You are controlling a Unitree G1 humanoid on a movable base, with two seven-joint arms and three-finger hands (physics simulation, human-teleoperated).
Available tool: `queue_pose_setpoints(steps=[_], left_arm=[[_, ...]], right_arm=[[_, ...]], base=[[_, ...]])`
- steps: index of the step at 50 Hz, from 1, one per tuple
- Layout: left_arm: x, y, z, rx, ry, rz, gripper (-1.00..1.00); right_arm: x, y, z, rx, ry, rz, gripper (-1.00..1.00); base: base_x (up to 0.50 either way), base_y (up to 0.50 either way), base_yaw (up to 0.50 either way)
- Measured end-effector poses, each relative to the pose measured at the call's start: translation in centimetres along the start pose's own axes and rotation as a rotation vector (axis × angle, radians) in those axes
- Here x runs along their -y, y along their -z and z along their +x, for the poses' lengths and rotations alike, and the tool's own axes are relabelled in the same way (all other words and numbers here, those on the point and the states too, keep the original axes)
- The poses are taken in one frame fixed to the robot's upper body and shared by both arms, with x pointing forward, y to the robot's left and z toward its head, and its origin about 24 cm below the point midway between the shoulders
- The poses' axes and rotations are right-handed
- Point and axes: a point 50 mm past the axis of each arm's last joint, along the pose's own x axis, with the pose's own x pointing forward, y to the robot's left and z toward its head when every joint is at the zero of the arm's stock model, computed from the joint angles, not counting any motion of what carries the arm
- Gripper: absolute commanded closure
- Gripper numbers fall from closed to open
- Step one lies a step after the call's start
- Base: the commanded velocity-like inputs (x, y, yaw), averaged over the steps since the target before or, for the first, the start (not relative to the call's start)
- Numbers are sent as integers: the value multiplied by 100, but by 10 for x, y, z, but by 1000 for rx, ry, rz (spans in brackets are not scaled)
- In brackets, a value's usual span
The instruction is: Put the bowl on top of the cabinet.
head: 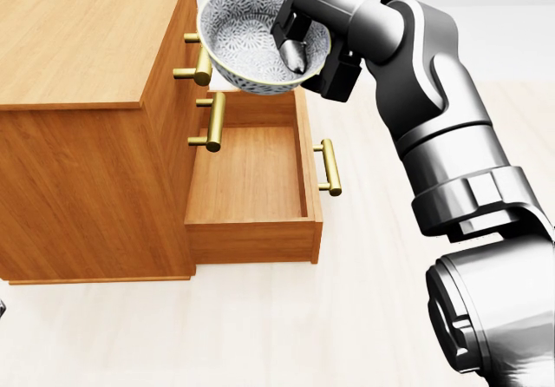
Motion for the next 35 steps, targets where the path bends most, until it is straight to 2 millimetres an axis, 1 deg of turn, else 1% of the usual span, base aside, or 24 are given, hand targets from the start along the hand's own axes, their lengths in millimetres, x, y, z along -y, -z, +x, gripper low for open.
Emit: queue_pose_setpoints(steps=[11,24,35], left_arm=[[-1,-1,0,3,-3,-3,-100],[-1,-1,0,5,-6,-6,-100],[-2,-1,1,6,-7,-9,-100]], right_arm=[[7,-17,6,10,-12,1,100],[16,-39,9,35,-18,-21,100],[19,-56,10,61,-21,-34,100]], base=[[0,0,0],[0,0,0],[0,0,0]])
